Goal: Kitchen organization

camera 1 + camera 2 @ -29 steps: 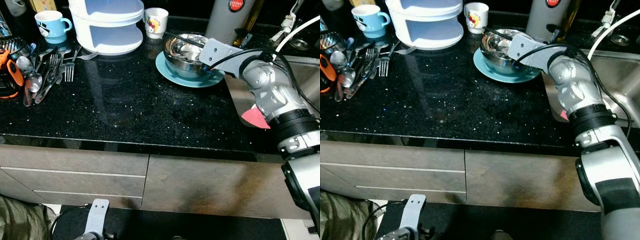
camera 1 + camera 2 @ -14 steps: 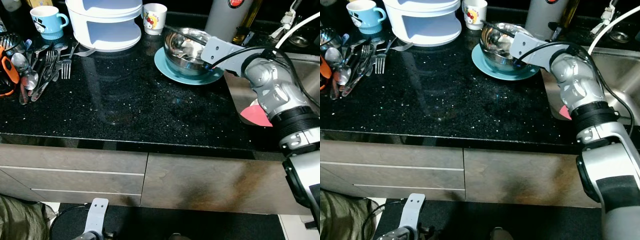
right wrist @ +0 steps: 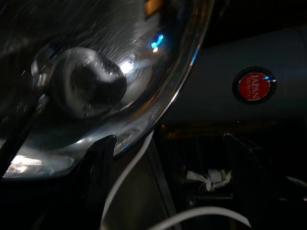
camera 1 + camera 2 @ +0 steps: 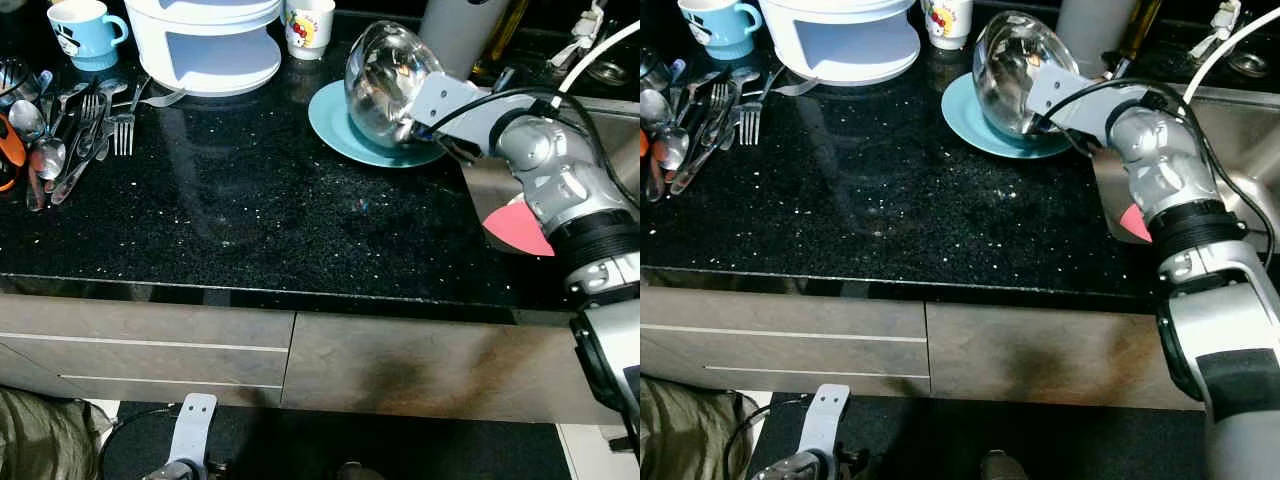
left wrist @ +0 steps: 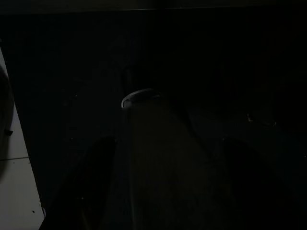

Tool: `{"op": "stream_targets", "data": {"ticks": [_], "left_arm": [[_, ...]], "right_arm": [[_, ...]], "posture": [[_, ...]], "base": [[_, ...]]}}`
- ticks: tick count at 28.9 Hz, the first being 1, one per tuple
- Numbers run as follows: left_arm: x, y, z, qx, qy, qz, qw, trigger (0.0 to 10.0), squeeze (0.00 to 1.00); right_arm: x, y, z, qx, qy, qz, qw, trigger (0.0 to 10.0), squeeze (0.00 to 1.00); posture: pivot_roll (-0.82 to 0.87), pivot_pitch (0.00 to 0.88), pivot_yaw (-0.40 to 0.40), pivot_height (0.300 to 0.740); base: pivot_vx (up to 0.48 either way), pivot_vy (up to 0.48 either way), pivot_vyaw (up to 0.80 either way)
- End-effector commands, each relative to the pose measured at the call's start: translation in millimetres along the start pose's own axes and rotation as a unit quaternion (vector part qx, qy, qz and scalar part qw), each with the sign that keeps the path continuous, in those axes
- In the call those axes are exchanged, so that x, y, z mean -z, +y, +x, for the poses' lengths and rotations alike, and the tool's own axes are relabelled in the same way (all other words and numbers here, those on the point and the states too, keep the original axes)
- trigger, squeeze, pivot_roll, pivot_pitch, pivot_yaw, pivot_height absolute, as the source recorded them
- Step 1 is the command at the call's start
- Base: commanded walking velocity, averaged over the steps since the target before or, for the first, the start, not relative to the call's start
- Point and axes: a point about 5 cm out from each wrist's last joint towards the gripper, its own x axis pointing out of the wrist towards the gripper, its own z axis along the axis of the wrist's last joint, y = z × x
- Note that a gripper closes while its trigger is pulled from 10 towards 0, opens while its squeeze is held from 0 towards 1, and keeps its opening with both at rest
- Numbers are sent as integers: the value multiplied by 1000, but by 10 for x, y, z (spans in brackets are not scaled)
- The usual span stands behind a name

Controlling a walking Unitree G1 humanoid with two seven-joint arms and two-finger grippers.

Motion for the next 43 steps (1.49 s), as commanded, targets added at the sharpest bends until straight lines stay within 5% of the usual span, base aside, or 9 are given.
{"op": "stream_targets", "data": {"ticks": [1, 16, 22, 23, 24, 29, 34, 38, 43], "left_arm": [[162, -20, -11, 6, 30, 2, 1000, 10000, 0], [132, -17, -8, 5, 27, 2, 1000, 10000, 0], [120, -20, -5, 5, 26, 3, 1000, 10000, 0], [120, -20, -5, 5, 25, 2, 1000, 10000, 0], [114, -25, -4, 5, 24, 2, 1000, 10000, 0], [109, -32, -1, 5, 23, 1, 1000, 10000, 0], [103, -36, 0, 6, 22, 2, 1000, 10000, 0], [97, -36, 1, 6, 21, 2, 1000, 10000, 0], [88, -19, -2, 4, 21, 2, 1000, 10000, 0]], "right_arm": [[-27, -106, -22, 18, -19, 28, 999, 10000, 0], [-380, -341, -64, 39, -150, 225, 962, 10000, 0], [-466, -261, -123, -54, -198, 307, 929, 10000, 0], [-466, -266, -142, -71, -204, 328, 920, 10000, 0], [-398, -349, -235, -113, -227, 385, 887, 10000, 0], [-295, -389, -400, -169, -262, 404, 860, 10000, 0], [-162, -361, -532, -206, -264, 398, 854, 10000, 0], [-28, -200, -695, -258, -244, 330, 875, 10000, 0], [115, -90, -781, -281, -180, 340, 879, 10000, 0]], "posture": [[19, 217, -56, 740], [17, 200, -55, 740], [15, 196, -55, 740], [15, 196, -55, 740], [12, 193, -58, 740], [3, 185, -61, 740], [2, 180, -62, 740], [2, 179, -61, 740], [-5, 180, -53, 740]], "base": [[0, 0, 0], [0, 0, 0], [0, 0, 0], [0, 0, 0], [0, 0, 0], [0, 0, 0], [0, 0, 0], [0, 0, 0], [0, 0, 0]]}}
